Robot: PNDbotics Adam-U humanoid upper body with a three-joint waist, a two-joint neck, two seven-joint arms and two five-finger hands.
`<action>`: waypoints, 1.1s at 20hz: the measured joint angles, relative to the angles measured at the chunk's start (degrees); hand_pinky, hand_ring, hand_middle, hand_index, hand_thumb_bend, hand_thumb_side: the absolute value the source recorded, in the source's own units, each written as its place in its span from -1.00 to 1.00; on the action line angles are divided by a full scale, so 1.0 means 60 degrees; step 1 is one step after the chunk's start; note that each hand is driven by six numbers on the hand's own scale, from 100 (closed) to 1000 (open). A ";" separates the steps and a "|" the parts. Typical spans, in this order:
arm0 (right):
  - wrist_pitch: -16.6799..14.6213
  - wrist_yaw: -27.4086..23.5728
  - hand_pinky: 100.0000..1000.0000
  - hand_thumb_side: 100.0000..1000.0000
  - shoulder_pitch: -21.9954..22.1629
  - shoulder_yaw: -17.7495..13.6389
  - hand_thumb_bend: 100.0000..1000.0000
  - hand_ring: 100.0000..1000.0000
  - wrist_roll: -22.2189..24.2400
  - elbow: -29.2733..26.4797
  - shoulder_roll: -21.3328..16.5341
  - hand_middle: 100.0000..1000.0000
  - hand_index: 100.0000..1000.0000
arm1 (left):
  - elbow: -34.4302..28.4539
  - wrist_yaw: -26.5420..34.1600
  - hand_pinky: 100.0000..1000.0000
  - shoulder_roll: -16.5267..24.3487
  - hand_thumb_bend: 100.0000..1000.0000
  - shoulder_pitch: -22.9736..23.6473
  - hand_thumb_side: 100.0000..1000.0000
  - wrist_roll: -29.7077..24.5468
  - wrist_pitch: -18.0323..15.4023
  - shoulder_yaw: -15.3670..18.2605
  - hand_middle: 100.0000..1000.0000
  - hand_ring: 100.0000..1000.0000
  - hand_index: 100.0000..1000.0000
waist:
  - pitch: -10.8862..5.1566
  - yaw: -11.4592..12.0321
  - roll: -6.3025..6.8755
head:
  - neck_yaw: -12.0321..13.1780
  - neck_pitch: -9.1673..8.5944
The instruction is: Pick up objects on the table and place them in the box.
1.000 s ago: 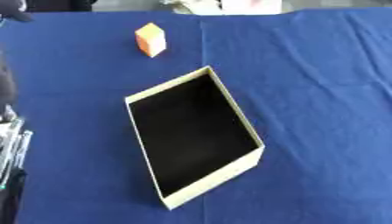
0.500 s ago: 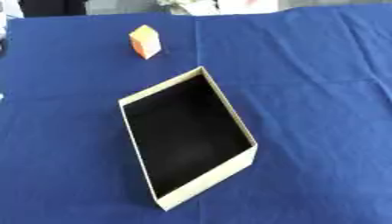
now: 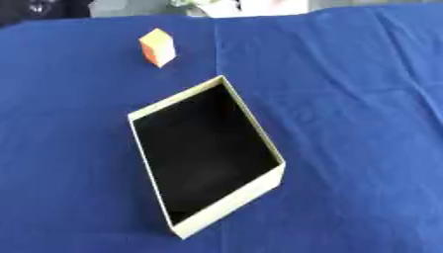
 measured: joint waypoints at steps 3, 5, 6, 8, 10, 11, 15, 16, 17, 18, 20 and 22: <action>0.0012 -0.0055 0.49 0.49 -0.0054 0.0077 -1.00 0.48 0.0079 0.0000 0.0013 0.01 0.40 | 0.0410 -0.0083 -0.02 0.0226 -0.81 -0.0596 0.40 -0.0450 0.0447 -0.0397 0.28 0.16 0.56 | -0.0001 -0.0132 0.0005 | 0.0067 -0.0009; 0.0026 -0.0100 0.49 0.49 -0.0071 0.0100 -1.00 0.48 0.0123 0.0000 0.0020 0.01 0.40 | 0.0841 -0.0312 -0.02 0.0226 -0.81 -0.1070 0.40 -0.0765 0.0761 -0.0784 0.28 0.16 0.56 | -0.0005 -0.0117 -0.0020 | 0.0082 -0.0010; 0.0028 -0.0108 0.49 0.49 -0.0071 0.0103 -1.00 0.48 0.0141 0.0000 0.0021 0.01 0.40 | 0.1081 -0.0456 -0.02 0.0163 -0.80 -0.1327 0.40 -0.0922 0.0918 -0.0930 0.28 0.16 0.56 | -0.0012 -0.0098 -0.0037 | 0.0082 -0.0010; 0.0043 -0.0116 0.49 0.49 -0.0071 0.0127 -1.00 0.48 0.0166 0.0000 0.0021 0.01 0.40 | 0.1581 -0.0742 0.00 -0.0065 -0.79 -0.1834 0.41 -0.1240 0.1236 -0.1136 0.29 0.18 0.57 | -0.0035 -0.0053 -0.0068 | 0.0071 -0.0010; 0.0053 -0.0134 0.49 0.49 -0.0071 0.0151 -1.00 0.48 0.0182 -0.0001 0.0022 0.00 0.40 | 0.2084 -0.1054 0.01 -0.0343 -0.75 -0.2324 0.42 -0.1553 0.1548 -0.1292 0.30 0.20 0.58 | -0.0054 -0.0002 -0.0076 | 0.0034 -0.0010; 0.0060 -0.0144 0.49 0.49 -0.0071 0.0152 -1.00 0.48 0.0191 -0.0001 0.0023 0.00 0.40 | 0.2328 -0.1197 -0.02 -0.0500 -0.76 -0.2549 0.44 -0.1703 0.1698 -0.1347 0.29 0.17 0.58 | -0.0056 0.0021 -0.0077 | 0.0019 -0.0010; 0.0076 -0.0181 0.49 0.49 -0.0071 0.0159 -1.00 0.48 0.0223 -0.0001 0.0034 0.00 0.39 | 0.3304 -0.1790 -0.02 -0.1300 -0.76 -0.3226 0.44 -0.2304 0.2298 -0.1235 0.28 0.16 0.58 | -0.0059 0.0040 -0.0122 | -0.0031 -0.0010; 0.0077 -0.0183 0.49 0.49 -0.0070 0.0159 -1.00 0.48 0.0229 -0.0001 0.0035 0.00 0.39 | 0.3556 -0.1939 -0.02 -0.1510 -0.76 -0.3373 0.44 -0.2453 0.2447 -0.1192 0.28 0.16 0.58 | -0.0062 0.0048 -0.0123 | -0.0043 -0.0010; 0.0080 -0.0184 0.49 0.49 -0.0068 0.0160 -1.00 0.48 0.0235 -0.0001 0.0035 0.00 0.39 | 0.3798 -0.2088 -0.02 -0.1700 -0.74 -0.3520 0.44 -0.2595 0.2585 -0.1160 0.29 0.17 0.59 | -0.0062 0.0057 -0.0120 | -0.0051 -0.0010; 0.0081 -0.0185 0.49 0.50 -0.0066 0.0160 -1.00 0.48 0.0239 -0.0001 0.0035 0.00 0.39 | 0.4041 -0.2245 0.01 -0.1864 -0.65 -0.3648 0.45 -0.2719 0.2671 -0.1152 0.32 0.21 0.62 | -0.0064 0.0067 -0.0113 | -0.0055 -0.0010; 0.0087 -0.0187 0.48 0.50 -0.0059 0.0160 -1.00 0.48 0.0246 -0.0001 0.0036 0.00 0.39 | 0.4536 -0.2540 0.11 -0.2119 -0.35 -0.3832 0.49 -0.2954 0.2663 -0.1175 0.44 0.34 0.68 | -0.0066 0.0076 -0.0109 | -0.0075 -0.0010; 0.0091 -0.0191 0.48 0.50 -0.0058 0.0161 -1.00 0.48 0.0251 -0.0001 0.0036 0.00 0.39 | 0.5043 -0.2854 0.32 -0.2298 0.25 -0.3960 0.25 -0.3215 0.2489 -0.1299 0.54 0.53 0.80 | -0.0066 0.0074 -0.0110 | -0.0089 -0.0010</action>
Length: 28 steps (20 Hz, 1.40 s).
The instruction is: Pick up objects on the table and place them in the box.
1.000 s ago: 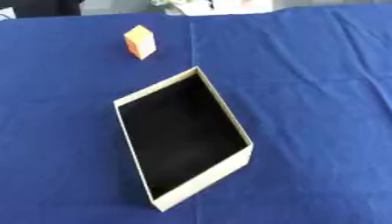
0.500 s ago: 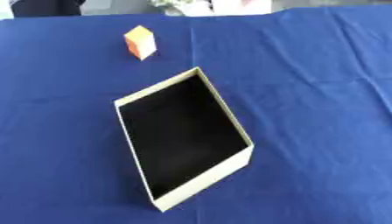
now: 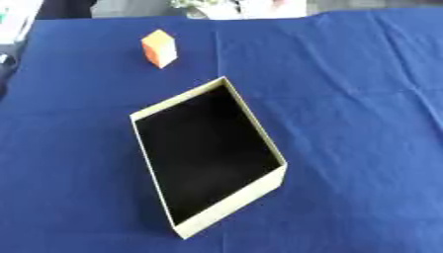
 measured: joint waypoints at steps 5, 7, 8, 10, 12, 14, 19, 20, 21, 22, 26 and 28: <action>0.0007 -0.0007 0.48 0.50 0.0000 0.0008 -1.00 0.48 0.0009 0.0000 0.0030 0.00 0.39 | 0.1308 -0.0795 0.38 -0.0391 0.28 -0.0264 -0.01 -0.0764 -0.0724 -0.0544 0.52 0.56 0.71 | 0.0000 -0.0026 -0.0017 | 0.0013 0.0000; 0.0007 -0.0016 0.48 0.49 0.0000 0.0016 -1.00 0.48 0.0010 0.0000 0.0063 0.00 0.39 | 0.1807 -0.1101 0.37 -0.0534 0.20 -0.0379 -0.05 -0.1072 -0.1028 -0.0558 0.51 0.56 0.70 | 0.0000 -0.0026 -0.0029 | 0.0026 0.0000; 0.0007 -0.0021 0.48 0.50 0.0001 0.0018 -1.00 0.48 0.0010 0.0000 0.0067 0.00 0.39 | 0.2025 -0.1221 0.38 -0.0592 0.07 -0.0435 -0.11 -0.1228 -0.1184 -0.0528 0.51 0.57 0.68 | 0.0000 -0.0026 -0.0030 | 0.0035 0.0000; 0.0007 -0.0026 0.48 0.50 0.0012 0.0019 -1.00 0.48 0.0010 0.0000 0.0069 0.00 0.39 | 0.2361 -0.1406 0.38 -0.0679 -0.28 -0.0514 -0.29 -0.1542 -0.1496 -0.0424 0.52 0.59 0.67 | 0.0000 -0.0025 -0.0030 | 0.0042 0.0001; 0.0007 -0.0030 0.48 0.50 0.0036 0.0019 -1.00 0.48 0.0010 0.0000 0.0071 0.00 0.39 | 0.2612 -0.1550 0.37 -0.0711 -0.56 -0.0564 -0.45 -0.1861 -0.1815 -0.0301 0.54 0.60 0.68 | 0.0000 -0.0024 -0.0030 | 0.0049 0.0001; 0.0007 -0.0032 0.48 0.50 0.0044 0.0019 -1.00 0.48 0.0010 0.0000 0.0072 0.00 0.39 | 0.2798 -0.1634 0.36 -0.0718 -0.74 -0.0567 -0.57 -0.2182 -0.2135 -0.0177 0.56 0.60 0.70 | 0.0000 -0.0023 -0.0029 | 0.0051 0.0001; 0.0008 -0.0038 0.48 0.50 0.0068 0.0019 -1.00 0.48 0.0009 0.0000 0.0078 0.00 0.39 | 0.3118 -0.1741 0.39 -0.0781 -0.74 -0.0571 -0.62 -0.2963 -0.2917 0.0101 0.59 0.63 0.72 | 0.0000 -0.0023 -0.0026 | 0.0053 0.0003; 0.0008 -0.0041 0.48 0.50 0.0069 0.0019 -1.00 0.48 0.0008 0.0000 0.0079 0.00 0.39 | 0.3169 -0.1753 0.39 -0.0782 -0.72 -0.0572 -0.60 -0.3121 -0.3075 0.0153 0.59 0.63 0.72 | 0.0000 -0.0023 -0.0026 | 0.0053 0.0004; 0.0009 -0.0045 0.48 0.50 0.0069 0.0019 -1.00 0.48 0.0008 0.0000 0.0080 -0.01 0.39 | 0.3211 -0.1765 0.38 -0.0782 -0.71 -0.0573 -0.60 -0.3279 -0.3233 0.0209 0.58 0.62 0.73 | 0.0000 -0.0023 -0.0026 | 0.0054 0.0004; 0.0009 -0.0048 0.48 0.50 0.0070 0.0019 -1.00 0.48 0.0008 0.0000 0.0080 -0.01 0.39 | 0.3250 -0.1783 0.39 -0.0782 -0.69 -0.0574 -0.60 -0.3434 -0.3388 0.0273 0.59 0.63 0.73 | 0.0000 -0.0023 -0.0026 | 0.0055 0.0004; 0.0011 -0.0072 0.48 0.51 0.0074 0.0020 -1.00 0.47 0.0006 0.0000 0.0081 -0.02 0.39 | 0.3344 -0.1975 0.49 -0.0783 -0.55 -0.0607 -0.60 -0.3897 -0.3828 0.0513 0.65 0.74 0.74 | 0.0013 -0.0034 -0.0020 | 0.0069 0.0004; 0.0011 -0.0077 0.48 0.51 0.0074 0.0021 -1.00 0.47 0.0006 0.0000 0.0081 -0.02 0.39 | 0.3344 -0.2144 0.57 -0.0783 -0.26 -0.0637 -0.49 -0.3892 -0.3915 0.0610 0.68 0.80 0.78 | 0.0032 -0.0044 -0.0008 | 0.0091 0.0004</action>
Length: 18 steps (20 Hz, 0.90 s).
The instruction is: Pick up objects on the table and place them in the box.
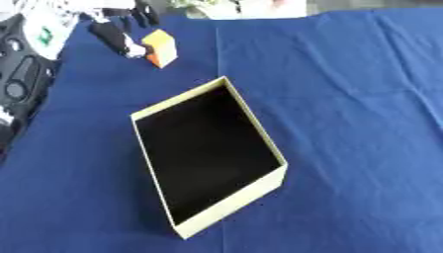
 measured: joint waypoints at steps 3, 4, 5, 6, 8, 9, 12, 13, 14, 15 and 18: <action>0.0008 -0.0010 0.48 0.52 0.0003 0.0000 -1.00 0.47 -0.0008 0.0000 0.0000 -0.03 0.39 | -0.0006 -0.0292 0.61 0.0000 -0.05 -0.0017 -0.42 0.0210 -0.0105 0.0068 0.72 0.81 0.83 | 0.0095 -0.0003 0.0012 | 0.0006 -0.0001; 0.0012 -0.0013 0.48 0.52 0.0003 0.0000 -1.00 0.46 -0.0012 0.0000 0.0000 -0.03 0.39 | -0.0008 -0.0394 0.61 0.0000 -0.06 -0.0017 -0.42 0.0318 -0.0132 0.0075 0.72 0.82 0.85 | 0.0113 -0.0007 0.0010 | 0.0007 -0.0001; 0.0013 -0.0023 0.48 0.52 0.0002 0.0000 -1.00 0.46 -0.0013 0.0000 0.0000 -0.04 0.39 | -0.0012 -0.0497 0.61 0.0000 -0.06 -0.0022 -0.42 0.0435 -0.0162 0.0087 0.72 0.81 0.85 | 0.0134 -0.0013 0.0010 | 0.0007 -0.0002; 0.0014 -0.0033 0.48 0.52 0.0001 0.0000 -1.00 0.46 -0.0014 0.0000 0.0000 -0.04 0.39 | -0.0019 -0.0593 0.61 0.0000 -0.05 -0.0037 -0.42 0.0561 -0.0196 0.0093 0.72 0.82 0.86 | 0.0161 -0.0024 0.0010 | 0.0009 -0.0006; 0.0016 -0.0048 0.48 0.53 0.0000 0.0000 -1.00 0.46 -0.0016 0.0000 0.0000 -0.04 0.38 | -0.0057 -0.0759 0.61 0.0000 -0.04 -0.0072 -0.41 0.0829 -0.0260 0.0115 0.72 0.82 0.86 | 0.0223 -0.0061 0.0006 | 0.0027 -0.0042; 0.0016 -0.0056 0.48 0.53 -0.0001 0.0000 -1.00 0.46 -0.0016 0.0000 0.0000 -0.05 0.38 | -0.0068 -0.0813 0.61 0.0000 -0.04 -0.0094 -0.41 0.0971 -0.0283 0.0117 0.73 0.82 0.86 | 0.0249 -0.0068 0.0002 | 0.0034 -0.0068; 0.0017 -0.0084 0.48 0.53 -0.0008 0.0000 -1.00 0.45 -0.0016 0.0000 -0.0001 -0.05 0.38 | -0.0071 -0.0925 0.61 0.0000 -0.07 -0.0122 -0.42 0.1337 -0.0338 0.0118 0.74 0.84 0.86 | 0.0337 -0.0069 -0.0028 | 0.0044 -0.0100; 0.0018 -0.0086 0.48 0.54 -0.0012 0.0000 -1.00 0.46 -0.0017 0.0000 -0.0001 -0.05 0.38 | -0.0069 -0.0958 0.61 0.0000 -0.06 -0.0136 -0.42 0.1417 -0.0358 0.0117 0.74 0.84 0.86 | 0.0372 -0.0072 -0.0032 | 0.0047 -0.0125; 0.0018 -0.0089 0.48 0.54 -0.0013 0.0000 -1.00 0.46 -0.0017 0.0000 -0.0001 -0.06 0.38 | -0.0066 -0.0988 0.60 0.0000 -0.07 -0.0159 -0.42 0.1481 -0.0374 0.0117 0.73 0.84 0.85 | 0.0402 -0.0084 -0.0032 | 0.0054 -0.0156; 0.0018 -0.0092 0.48 0.54 -0.0014 0.0000 -1.00 0.46 -0.0017 0.0000 -0.0001 -0.06 0.38 | -0.0064 -0.1002 0.60 0.0000 -0.09 -0.0184 -0.42 0.1528 -0.0390 0.0117 0.73 0.84 0.85 | 0.0430 -0.0103 -0.0034 | 0.0075 -0.0168; 0.0019 -0.0112 0.48 0.54 -0.0016 -0.0003 -1.00 0.45 -0.0022 0.0000 -0.0002 -0.06 0.38 | -0.0055 -0.1032 0.63 0.0000 -0.10 -0.0229 -0.42 0.1537 -0.0420 0.0115 0.75 0.87 0.85 | 0.0518 -0.0128 -0.0037 | 0.0151 -0.0248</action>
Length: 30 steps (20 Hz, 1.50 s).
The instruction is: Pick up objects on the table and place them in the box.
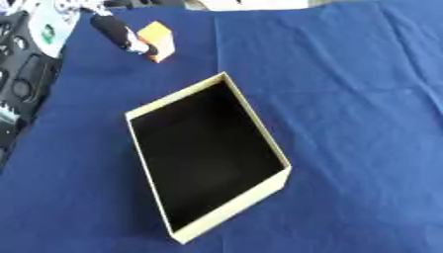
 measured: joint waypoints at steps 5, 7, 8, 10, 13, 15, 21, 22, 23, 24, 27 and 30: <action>0.0009 -0.0043 0.47 0.55 -0.0001 -0.0029 -1.00 0.45 -0.0046 0.0000 -0.0009 -0.07 0.38 | 0.0048 -0.0042 0.65 -0.0001 -0.11 -0.0028 -0.41 -0.0344 -0.0007 -0.0004 0.76 0.89 0.84 | 0.0169 0.0121 -0.0020 | 0.0055 -0.0108; 0.0001 -0.0062 0.47 0.55 -0.0015 -0.0029 -1.00 0.45 -0.0067 0.0000 -0.0009 -0.07 0.38 | 0.0051 -0.0055 0.67 -0.0001 -0.10 -0.0029 -0.41 -0.0465 0.0027 -0.0002 0.76 0.90 0.83 | 0.0242 0.0179 -0.0045 | 0.0060 -0.0172; -0.0002 -0.0069 0.47 0.55 -0.0032 -0.0029 -1.00 0.45 -0.0072 0.0000 -0.0009 -0.07 0.38 | 0.0051 -0.0086 0.69 -0.0001 -0.09 -0.0029 -0.41 -0.0493 0.0054 0.0001 0.76 0.92 0.82 | 0.0278 0.0192 -0.0043 | 0.0063 -0.0185; -0.0005 -0.0087 0.47 0.55 -0.0039 -0.0030 -1.00 0.44 -0.0079 0.0000 -0.0010 -0.08 0.38 | 0.0049 -0.0146 0.70 -0.0001 -0.08 -0.0030 -0.40 -0.0485 0.0079 0.0007 0.76 0.94 0.82 | 0.0323 0.0193 -0.0037 | 0.0073 -0.0246; -0.0016 -0.0124 0.47 0.56 -0.0072 -0.0030 -1.00 0.44 -0.0091 0.0000 -0.0010 -0.08 0.38 | 0.0045 -0.0241 0.68 -0.0001 -0.06 -0.0033 -0.37 -0.0367 0.0152 0.0024 0.76 0.93 0.81 | 0.0389 0.0194 -0.0038 | 0.0107 -0.0328; -0.0020 -0.0141 0.47 0.56 -0.0074 -0.0030 -1.00 0.44 -0.0095 0.0000 -0.0011 -0.08 0.38 | 0.0041 -0.0259 0.66 -0.0001 -0.07 -0.0037 -0.35 -0.0222 0.0194 0.0056 0.75 0.90 0.81 | 0.0426 0.0191 -0.0038 | 0.0145 -0.0381; -0.0021 -0.0157 0.47 0.56 -0.0077 -0.0030 -1.00 0.44 -0.0096 0.0000 -0.0011 -0.08 0.38 | 0.0029 -0.0257 0.61 -0.0001 -0.12 -0.0069 -0.32 0.0230 0.0375 0.0071 0.72 0.85 0.80 | 0.0517 0.0148 -0.0035 | 0.0220 -0.0548; -0.0019 -0.0170 0.47 0.56 -0.0077 -0.0031 -1.00 0.44 -0.0094 0.0000 -0.0012 -0.08 0.38 | 0.0025 -0.0233 0.61 -0.0001 -0.13 -0.0102 -0.32 0.0298 0.0418 0.0072 0.72 0.85 0.80 | 0.0538 0.0154 -0.0040 | 0.0226 -0.0569; -0.0016 -0.0181 0.47 0.56 -0.0077 -0.0031 -1.00 0.44 -0.0091 0.0000 -0.0012 -0.08 0.37 | 0.0013 -0.0200 0.61 -0.0001 -0.14 -0.0141 -0.32 0.0352 0.0466 0.0074 0.71 0.84 0.79 | 0.0540 0.0179 -0.0046 | 0.0228 -0.0573; -0.0014 -0.0192 0.47 0.56 -0.0077 -0.0031 -1.00 0.44 -0.0089 0.0000 -0.0014 -0.08 0.37 | -0.0012 -0.0160 0.60 0.0001 -0.15 -0.0195 -0.31 0.0394 0.0508 0.0082 0.71 0.84 0.79 | 0.0540 0.0207 -0.0050 | 0.0231 -0.0573; -0.0002 -0.0229 0.47 0.56 -0.0074 -0.0031 -1.00 0.44 -0.0077 0.0000 -0.0018 -0.08 0.38 | -0.0129 -0.0015 0.61 0.0034 -0.17 -0.0400 -0.31 0.0474 0.0613 0.0117 0.71 0.84 0.80 | 0.0540 0.0275 -0.0061 | 0.0242 -0.0573; 0.0002 -0.0253 0.47 0.56 -0.0072 -0.0031 -1.00 0.44 -0.0071 0.0000 -0.0019 -0.08 0.38 | -0.0247 0.0066 0.61 0.0127 -0.16 -0.0488 -0.31 0.0485 0.0748 0.0133 0.71 0.84 0.80 | 0.0540 0.0313 -0.0087 | 0.0272 -0.0570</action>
